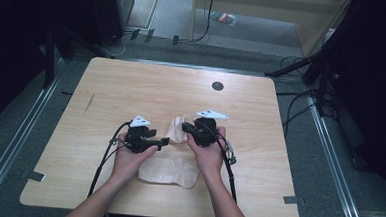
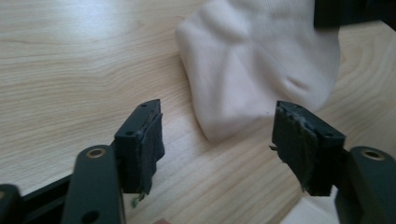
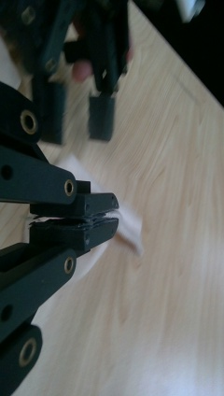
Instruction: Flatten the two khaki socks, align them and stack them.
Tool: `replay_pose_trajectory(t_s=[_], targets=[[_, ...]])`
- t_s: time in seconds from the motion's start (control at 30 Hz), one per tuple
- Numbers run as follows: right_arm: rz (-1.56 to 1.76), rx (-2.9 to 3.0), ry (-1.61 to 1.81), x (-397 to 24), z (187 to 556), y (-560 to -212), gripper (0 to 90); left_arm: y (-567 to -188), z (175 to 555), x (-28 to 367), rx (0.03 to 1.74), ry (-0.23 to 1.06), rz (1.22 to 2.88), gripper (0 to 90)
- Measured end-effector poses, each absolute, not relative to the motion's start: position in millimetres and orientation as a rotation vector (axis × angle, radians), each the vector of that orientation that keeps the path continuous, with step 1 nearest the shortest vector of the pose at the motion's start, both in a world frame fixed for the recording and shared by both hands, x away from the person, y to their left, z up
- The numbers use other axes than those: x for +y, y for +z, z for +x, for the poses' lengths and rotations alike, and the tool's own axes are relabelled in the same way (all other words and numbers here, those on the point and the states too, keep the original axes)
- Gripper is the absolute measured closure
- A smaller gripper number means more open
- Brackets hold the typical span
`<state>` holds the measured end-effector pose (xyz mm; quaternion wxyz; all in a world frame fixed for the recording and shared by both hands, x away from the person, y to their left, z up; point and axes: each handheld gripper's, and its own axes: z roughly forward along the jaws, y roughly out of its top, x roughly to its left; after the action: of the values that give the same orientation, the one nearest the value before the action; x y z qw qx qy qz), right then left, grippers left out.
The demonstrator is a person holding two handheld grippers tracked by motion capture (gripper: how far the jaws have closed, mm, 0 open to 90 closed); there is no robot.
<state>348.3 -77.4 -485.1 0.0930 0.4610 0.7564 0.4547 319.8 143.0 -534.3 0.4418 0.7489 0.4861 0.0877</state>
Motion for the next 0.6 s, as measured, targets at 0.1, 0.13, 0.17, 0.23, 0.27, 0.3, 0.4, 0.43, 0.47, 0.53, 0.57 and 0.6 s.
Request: replay_pose_trajectory(t_s=[0.1, 0.13, 0.17, 0.23, 0.27, 0.3, 0.4, 0.43, 0.47, 0.53, 0.57, 0.6], targets=[[1.317, 2.269, 1.361, -65, 349, -470, 88.2, -533, 321, 139, 1.193, 0.223, 1.894, 28.9], [1.305, 2.273, 1.365, -62, 349, -468, 88.1, -533, 322, 138, 1.193, 0.221, 1.901, 28.4], [1.295, 2.279, 1.368, -58, 349, -465, 88.1, -533, 324, 136, 1.199, 0.233, 1.909, 27.8], [1.271, 2.285, 1.387, -52, 349, -459, 88.2, -533, 329, 135, 1.222, 0.239, 1.925, 27.3], [1.266, 2.284, 1.394, -49, 348, -456, 88.1, -534, 331, 135, 1.239, 0.239, 1.933, 27.3], [1.260, 2.288, 1.404, -47, 347, -453, 88.1, -535, 334, 136, 1.256, 0.232, 1.932, 27.3], [1.229, 2.291, 1.454, -42, 344, -441, 88.1, -537, 339, 143, 1.309, 0.243, 1.898, 27.2], [1.212, 2.296, 1.490, -41, 343, -435, 88.1, -537, 339, 145, 1.310, 0.255, 1.883, 29.4], [1.203, 2.303, 1.514, -41, 342, -432, 88.1, -536, 339, 148, 1.308, 0.273, 1.866, 31.5], [1.175, 2.314, 1.616, -45, 339, -424, 88.2, -534, 338, 154, 1.275, 0.361, 1.860, 43.2], [1.158, 2.313, 1.653, -48, 339, -421, 88.2, -533, 337, 157, 1.235, 0.423, 1.874, 58.5], [1.151, 2.307, 1.662, -52, 338, -419, 88.3, -530, 335, 160, 1.188, 0.512, 1.910, 72.7]])
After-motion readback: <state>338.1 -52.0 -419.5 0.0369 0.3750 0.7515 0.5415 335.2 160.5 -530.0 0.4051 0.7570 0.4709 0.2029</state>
